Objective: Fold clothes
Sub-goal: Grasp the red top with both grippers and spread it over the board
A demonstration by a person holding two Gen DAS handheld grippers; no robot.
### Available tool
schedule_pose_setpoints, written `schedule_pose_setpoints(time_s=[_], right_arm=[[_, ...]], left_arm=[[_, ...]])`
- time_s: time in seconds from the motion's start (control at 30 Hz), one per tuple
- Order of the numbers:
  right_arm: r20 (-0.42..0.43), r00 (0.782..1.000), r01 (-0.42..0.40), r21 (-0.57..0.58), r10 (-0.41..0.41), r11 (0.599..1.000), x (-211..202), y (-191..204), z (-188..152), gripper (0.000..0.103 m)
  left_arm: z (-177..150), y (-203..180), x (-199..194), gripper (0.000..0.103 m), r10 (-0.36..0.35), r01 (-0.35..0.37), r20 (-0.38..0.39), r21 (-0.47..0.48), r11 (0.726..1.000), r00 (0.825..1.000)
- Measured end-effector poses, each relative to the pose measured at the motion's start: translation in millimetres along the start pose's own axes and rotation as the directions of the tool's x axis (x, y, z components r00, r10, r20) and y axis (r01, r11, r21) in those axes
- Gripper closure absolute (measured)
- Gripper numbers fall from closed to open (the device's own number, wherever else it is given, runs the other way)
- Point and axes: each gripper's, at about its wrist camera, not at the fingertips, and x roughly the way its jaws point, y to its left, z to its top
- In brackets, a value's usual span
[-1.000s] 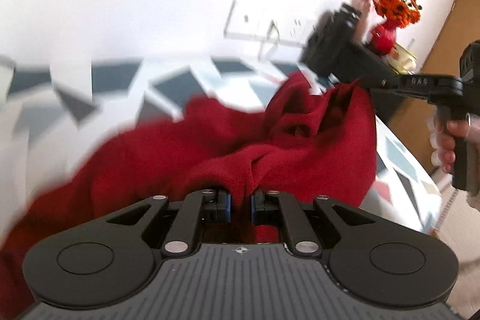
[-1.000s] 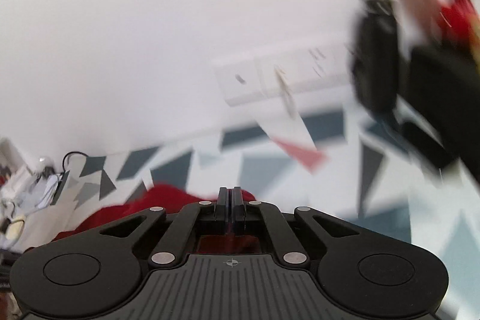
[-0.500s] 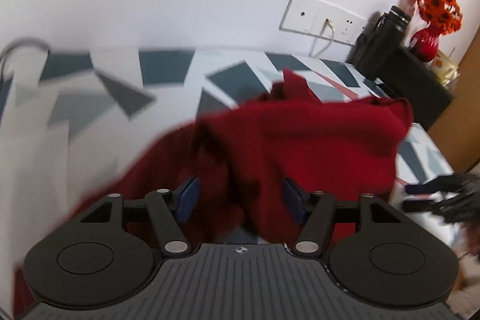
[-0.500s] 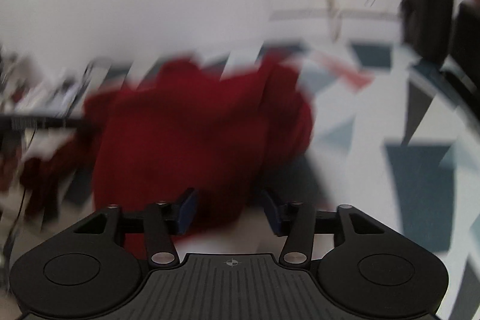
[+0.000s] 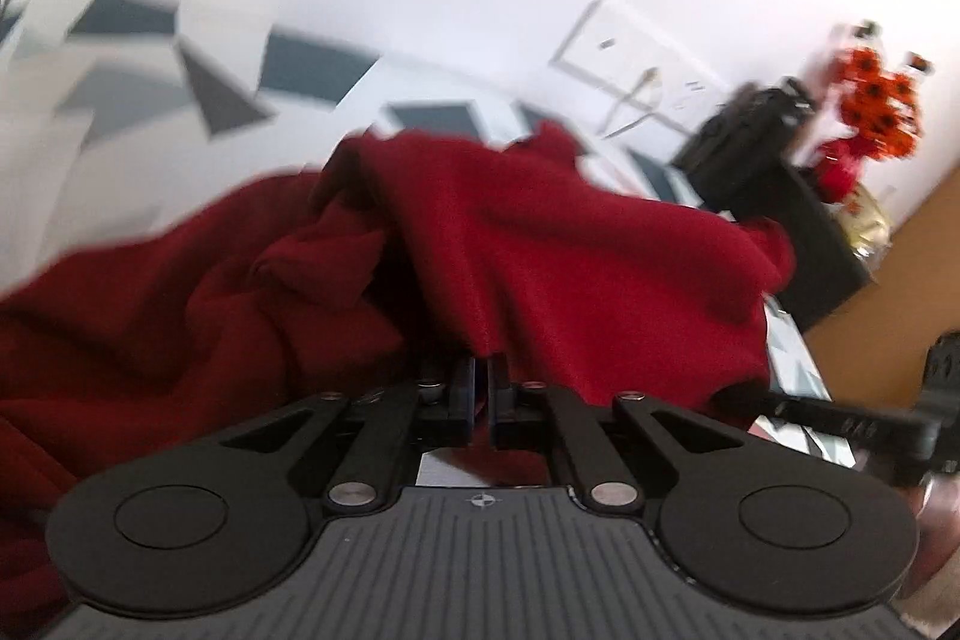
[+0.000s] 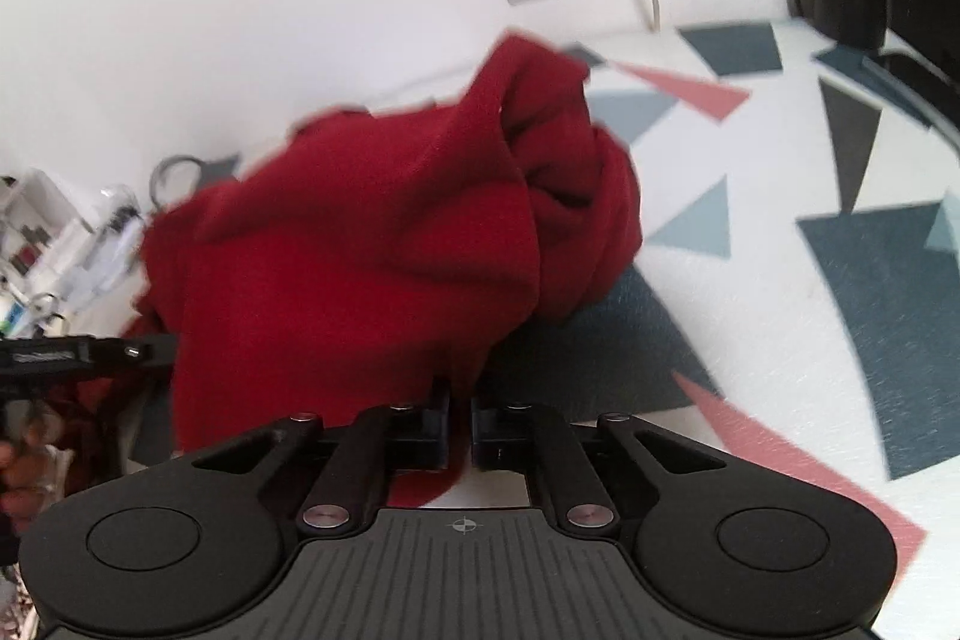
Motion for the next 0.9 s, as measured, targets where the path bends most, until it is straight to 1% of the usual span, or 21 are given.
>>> schedule_pose_setpoints(time_s=[0.03, 0.1, 0.13, 0.17, 0.23, 0.27, 0.33, 0.4, 0.43, 0.47, 0.5, 0.53, 0.57, 0.6, 0.63, 0.67, 0.7, 0.73, 0.77, 0.87, 0.9], right_arm=[[0.021, 1.000, -0.007, -0.013, 0.007, 1.000, -15.5, 0.5, 2.4, 0.098], [0.071, 0.997, -0.026, -0.049, 0.029, 0.998, -50.2, 1.4, 8.2, 0.098], [0.088, 0.996, -0.030, -0.056, 0.035, 0.998, -67.0, 1.3, 12.0, 0.098], [0.106, 0.994, -0.033, -0.059, 0.040, 0.998, -81.8, 1.9, 17.9, 0.101], [0.150, 0.987, -0.044, -0.075, 0.055, 0.996, -104.1, 4.2, 29.5, 0.101], [0.167, 0.984, -0.048, -0.082, 0.061, 0.995, -109.7, 5.4, 35.6, 0.101], [0.189, 0.981, -0.032, -0.095, 0.050, 0.995, -103.8, 5.4, 48.6, 0.101], [0.187, 0.982, 0.009, -0.100, 0.010, 0.995, -80.0, 0.8, 59.0, 0.100], [0.175, 0.984, 0.033, -0.095, -0.016, 0.995, -62.8, -3.6, 63.9, 0.099], [0.156, 0.986, 0.074, -0.084, -0.060, 0.994, -41.2, -7.2, 68.4, 0.087], [0.135, 0.984, 0.124, -0.082, -0.113, 0.989, -22.1, -10.5, 69.7, 0.066], [0.118, 0.980, 0.170, -0.093, -0.159, 0.981, -6.2, -12.8, 69.0, 0.063], [0.103, 0.979, 0.184, -0.102, -0.173, 0.978, 2.8, -14.7, 65.6, 0.064], [0.088, 0.980, 0.185, -0.107, -0.176, 0.977, 9.4, -16.6, 61.1, 0.064], [0.079, 0.983, 0.171, -0.102, -0.163, 0.980, 9.4, -18.9, 54.7, 0.064], [0.073, 0.987, 0.151, -0.093, -0.144, 0.984, 6.9, -21.2, 47.6, 0.061], [0.072, 0.990, 0.124, -0.089, -0.118, 0.988, 2.1, -23.8, 39.1, 0.055], [0.066, 0.993, 0.100, -0.083, -0.095, 0.992, -2.4, -27.7, 30.0, 0.051], [0.048, 0.995, 0.092, -0.075, -0.088, 0.993, -3.1, -31.5, 22.0, 0.048], [-0.013, 0.996, 0.089, -0.055, -0.090, 0.994, 2.2, -41.1, 1.5, 0.048], [-0.019, 0.996, 0.088, -0.051, -0.089, 0.995, 5.7, -41.5, -1.8, 0.048]], left_arm=[[0.3, -4.8, -11.2, 0.100, -0.015, 0.015, 0.017, 0.017, 1.000, 1.000], [3.9, -10.1, -34.4, 0.100, -0.056, 0.056, 0.052, 0.007, 0.998, 0.997], [7.1, -12.9, -46.0, 0.100, -0.066, 0.066, 0.072, 0.001, 0.998, 0.995], [11.7, -16.2, -56.5, 0.100, -0.075, 0.076, 0.089, -0.002, 0.997, 0.993], [22.8, -23.6, -67.7, 0.100, -0.093, 0.091, 0.121, 0.020, 0.996, 0.988], [28.8, -27.0, -69.8, 0.100, -0.094, 0.090, 0.135, 0.035, 0.995, 0.986], [41.2, -28.5, -57.1, 0.100, -0.074, 0.066, 0.138, 0.057, 0.996, 0.988], [48.5, -23.3, -26.1, 0.099, 0.002, -0.012, 0.116, 0.083, 0.996, 0.993], [51.3, -19.7, -8.6, 0.096, 0.047, -0.056, 0.099, 0.093, 0.994, 0.994], [53.6, -15.7, 8.5, 0.094, 0.093, -0.101, 0.081, 0.101, 0.990, 0.992], [54.2, -10.0, 23.2, 0.085, 0.142, -0.147, 0.058, 0.100, 0.984, 0.988], [54.2, -4.6, 32.3, 0.074, 0.179, -0.182, 0.040, 0.086, 0.979, 0.983], [53.3, -1.2, 31.4, 0.068, 0.181, -0.183, 0.034, 0.058, 0.981, 0.983], [50.9, 2.0, 25.0, 0.058, 0.159, -0.160, 0.039, 0.034, 0.987, 0.987], [46.4, 3.2, 15.4, 0.045, 0.134, -0.136, 0.046, 0.031, 0.990, 0.990], [41.3, 4.6, 6.7, 0.040, 0.116, -0.117, 0.048, 0.030, 0.993, 0.992], [34.0, 6.7, 1.1, 0.035, 0.119, -0.121, 0.036, 0.039, 0.992, 0.992], [26.8, 8.8, -4.5, 0.035, 0.123, -0.124, 0.023, 0.048, 0.991, 0.992], [19.6, 11.2, -8.4, 0.035, 0.127, -0.128, 0.008, 0.055, 0.990, 0.992], [-0.5, 20.1, -1.6, 0.035, 0.148, -0.146, -0.054, 0.050, 0.988, 0.987], [-4.3, 19.2, 0.1, 0.035, 0.152, -0.149, -0.056, 0.049, 0.988, 0.987]])
